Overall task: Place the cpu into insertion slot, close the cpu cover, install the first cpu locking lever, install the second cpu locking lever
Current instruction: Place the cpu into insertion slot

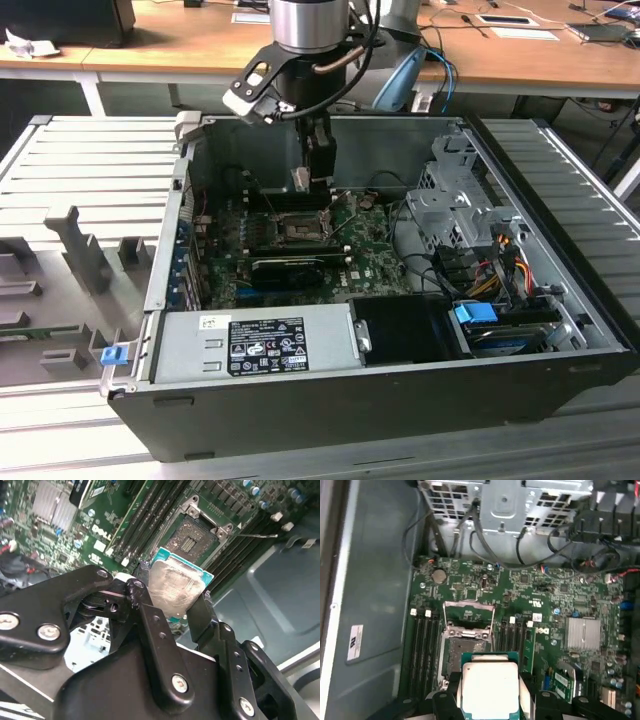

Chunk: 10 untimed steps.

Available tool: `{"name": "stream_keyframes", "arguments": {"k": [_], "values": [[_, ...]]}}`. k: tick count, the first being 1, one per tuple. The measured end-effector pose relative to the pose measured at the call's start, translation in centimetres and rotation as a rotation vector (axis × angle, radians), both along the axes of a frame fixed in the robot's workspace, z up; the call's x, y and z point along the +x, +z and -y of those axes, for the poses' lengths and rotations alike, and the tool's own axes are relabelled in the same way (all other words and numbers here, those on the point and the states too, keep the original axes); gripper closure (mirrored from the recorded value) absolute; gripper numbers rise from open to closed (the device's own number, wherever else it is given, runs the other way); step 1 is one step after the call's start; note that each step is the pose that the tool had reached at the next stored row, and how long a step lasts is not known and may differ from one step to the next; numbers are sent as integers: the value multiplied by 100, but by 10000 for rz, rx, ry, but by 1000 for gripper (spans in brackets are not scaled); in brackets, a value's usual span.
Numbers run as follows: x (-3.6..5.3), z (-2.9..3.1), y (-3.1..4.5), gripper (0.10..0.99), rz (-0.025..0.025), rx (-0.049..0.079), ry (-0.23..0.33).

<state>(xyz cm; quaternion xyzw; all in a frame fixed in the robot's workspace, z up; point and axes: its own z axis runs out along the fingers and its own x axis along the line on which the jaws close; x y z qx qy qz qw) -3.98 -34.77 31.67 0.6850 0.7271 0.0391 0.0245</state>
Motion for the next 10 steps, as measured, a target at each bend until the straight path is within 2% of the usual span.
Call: {"name": "stream_keyframes", "arguments": {"k": [4, 6, 7, 9, 10], "values": [[-2, -1, -72, 545, 0, -2, -380], [-18, -6, -203, 545, 0, -2, -338], [-19, -8, -235, 545, 0, -1, -339], [-21, -14, -319, 545, -47, -2, -403], [-21, -18, -335, 545, -62, -3, -434]]}}
